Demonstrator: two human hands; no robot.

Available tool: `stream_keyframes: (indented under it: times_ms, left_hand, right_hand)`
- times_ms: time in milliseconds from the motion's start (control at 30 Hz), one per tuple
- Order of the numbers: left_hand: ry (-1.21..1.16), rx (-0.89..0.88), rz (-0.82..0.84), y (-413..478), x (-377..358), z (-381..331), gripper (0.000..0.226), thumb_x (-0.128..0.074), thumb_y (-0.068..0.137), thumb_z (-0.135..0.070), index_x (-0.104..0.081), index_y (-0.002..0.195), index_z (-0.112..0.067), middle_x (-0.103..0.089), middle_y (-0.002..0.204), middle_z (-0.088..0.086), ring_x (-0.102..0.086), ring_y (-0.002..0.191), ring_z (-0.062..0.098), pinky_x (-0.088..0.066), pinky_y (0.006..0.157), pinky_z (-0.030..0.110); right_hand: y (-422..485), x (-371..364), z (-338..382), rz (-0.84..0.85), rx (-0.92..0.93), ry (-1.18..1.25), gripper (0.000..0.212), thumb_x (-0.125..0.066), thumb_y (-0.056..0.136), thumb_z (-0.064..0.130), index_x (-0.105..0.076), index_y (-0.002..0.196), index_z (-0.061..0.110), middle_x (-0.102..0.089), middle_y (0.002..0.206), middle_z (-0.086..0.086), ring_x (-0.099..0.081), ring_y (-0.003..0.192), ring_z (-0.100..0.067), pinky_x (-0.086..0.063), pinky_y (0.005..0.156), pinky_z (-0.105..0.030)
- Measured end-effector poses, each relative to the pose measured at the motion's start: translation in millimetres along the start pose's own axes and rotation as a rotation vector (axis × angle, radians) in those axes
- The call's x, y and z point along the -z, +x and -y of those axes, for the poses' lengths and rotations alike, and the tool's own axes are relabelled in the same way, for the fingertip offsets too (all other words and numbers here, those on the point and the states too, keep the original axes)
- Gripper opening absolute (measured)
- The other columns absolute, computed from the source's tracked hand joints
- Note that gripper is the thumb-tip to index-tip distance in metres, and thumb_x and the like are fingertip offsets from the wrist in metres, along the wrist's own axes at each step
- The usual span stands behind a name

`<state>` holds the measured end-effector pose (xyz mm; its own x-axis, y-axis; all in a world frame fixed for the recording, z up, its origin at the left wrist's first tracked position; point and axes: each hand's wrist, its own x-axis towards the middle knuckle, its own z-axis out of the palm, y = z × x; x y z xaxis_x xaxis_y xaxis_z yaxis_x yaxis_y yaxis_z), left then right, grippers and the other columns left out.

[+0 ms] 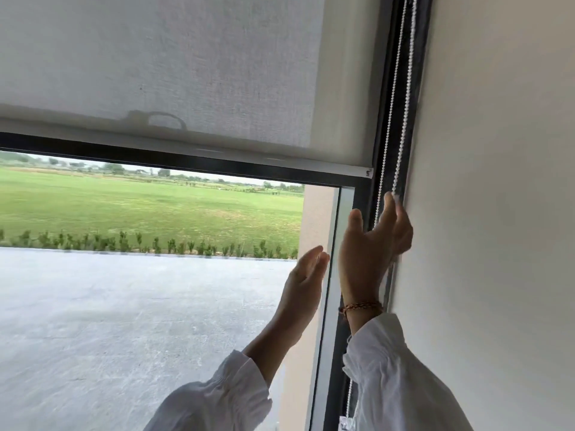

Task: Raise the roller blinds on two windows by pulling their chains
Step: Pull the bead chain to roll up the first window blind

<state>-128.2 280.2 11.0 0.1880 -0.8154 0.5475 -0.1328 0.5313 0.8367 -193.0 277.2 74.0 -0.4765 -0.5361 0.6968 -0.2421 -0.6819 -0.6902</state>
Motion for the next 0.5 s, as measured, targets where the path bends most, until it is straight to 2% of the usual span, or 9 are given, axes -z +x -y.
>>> stream_keyframes:
  times_ms: [67, 133, 167, 233, 300, 333, 400, 467, 500]
  left_hand:
    - [0.034, -0.075, -0.136, -14.4, 30.8, -11.4, 0.023, -0.043, 0.096, -0.027, -0.056, 0.114, -0.027, -0.058, 0.117, -0.014, -0.053, 0.111, 0.007, -0.043, 0.098, 0.031]
    - [0.026, -0.14, -0.287, -32.1, 67.7, -23.7, 0.016, -0.045, 0.095, -0.025, -0.058, 0.097, -0.036, -0.065, 0.1, -0.016, -0.061, 0.101, 0.007, -0.052, 0.086, 0.029]
    - [0.025, -0.165, -0.37, -43.6, 90.2, -30.4, 0.017, -0.046, 0.094, -0.025, -0.058, 0.093, -0.037, -0.067, 0.096, -0.013, -0.063, 0.097, 0.008, -0.054, 0.081, 0.027]
    - [0.026, -0.208, -0.53, -68.7, 136.7, -42.9, 0.019, -0.046, 0.095, -0.023, -0.06, 0.089, -0.035, -0.069, 0.092, -0.008, -0.066, 0.092, 0.01, -0.054, 0.073, 0.026]
    - [0.051, -0.233, -0.65, -96.7, 181.5, -57.7, 0.021, -0.046, 0.095, -0.022, -0.061, 0.086, -0.034, -0.07, 0.088, -0.007, -0.067, 0.085, 0.011, -0.052, 0.069, 0.027]
    - [0.072, -0.239, -0.707, -113.4, 206.1, -65.2, 0.021, -0.046, 0.094, -0.022, -0.061, 0.086, -0.033, -0.07, 0.085, -0.007, -0.067, 0.08, 0.01, -0.051, 0.067, 0.027]
    - [0.138, -0.248, -0.796, -147.8, 254.7, -79.8, 0.019, -0.046, 0.094, -0.022, -0.061, 0.087, -0.032, -0.069, 0.083, -0.006, -0.066, 0.074, 0.009, -0.05, 0.066, 0.027]
    - [0.225, -0.27, -0.851, -184.3, 301.2, -94.3, 0.018, -0.046, 0.094, -0.021, -0.061, 0.09, -0.03, -0.069, 0.08, -0.005, -0.065, 0.07, 0.008, -0.05, 0.065, 0.025]
    - [0.272, -0.292, -0.882, -204.9, 328.4, -102.1, 0.018, -0.046, 0.094, -0.02, -0.061, 0.09, -0.03, -0.069, 0.077, -0.007, -0.065, 0.069, 0.007, -0.051, 0.064, 0.024]
  right_hand:
    - [-29.7, -9.8, 12.7, 0.034, 0.058, 0.017, 0.055, -0.049, 0.083, 0.024, -0.037, 0.136, 0.015, -0.027, 0.15, -0.009, -0.01, 0.14, -0.026, -0.011, 0.11, -0.049]
    - [-62.2, -22.9, 26.8, 0.1, 0.101, 0.072, 0.052, -0.053, 0.085, 0.02, -0.038, 0.135, 0.016, -0.029, 0.15, -0.008, -0.009, 0.141, -0.025, -0.009, 0.11, -0.049]
    - [-81.0, -30.6, 36.1, 0.14, 0.117, 0.119, 0.049, -0.055, 0.086, 0.016, -0.041, 0.133, 0.015, -0.033, 0.148, -0.008, -0.013, 0.14, -0.026, -0.01, 0.111, -0.048]
    - [-119.9, -45.6, 55.5, 0.222, 0.137, 0.232, 0.041, -0.057, 0.085, 0.01, -0.049, 0.125, 0.011, -0.046, 0.138, -0.011, -0.03, 0.134, -0.028, -0.023, 0.111, -0.05]
    - [-160.1, -59.8, 76.4, 0.308, 0.106, 0.353, 0.03, -0.057, 0.085, 0.008, -0.056, 0.116, 0.009, -0.058, 0.122, -0.008, -0.048, 0.119, -0.025, -0.04, 0.1, -0.049]
    - [-182.3, -67.5, 89.9, 0.371, 0.07, 0.409, 0.026, -0.056, 0.086, 0.008, -0.058, 0.112, 0.01, -0.06, 0.115, -0.005, -0.053, 0.111, -0.022, -0.045, 0.095, -0.045]
    - [-226.8, -82.2, 118.5, 0.504, 0.024, 0.491, 0.022, -0.055, 0.087, 0.01, -0.06, 0.108, 0.013, -0.06, 0.105, 0.002, -0.057, 0.096, -0.011, -0.048, 0.083, -0.023]
    - [-272.7, -95.9, 147.3, 0.606, 0.009, 0.569, 0.019, -0.055, 0.087, 0.01, -0.062, 0.105, 0.015, -0.062, 0.1, 0.004, -0.056, 0.085, 0.001, -0.04, 0.071, -0.002]
    - [-299.0, -103.1, 164.5, 0.65, 0.004, 0.617, 0.018, -0.055, 0.088, 0.01, -0.063, 0.102, 0.016, -0.063, 0.097, 0.005, -0.057, 0.083, 0.003, -0.038, 0.067, 0.001]
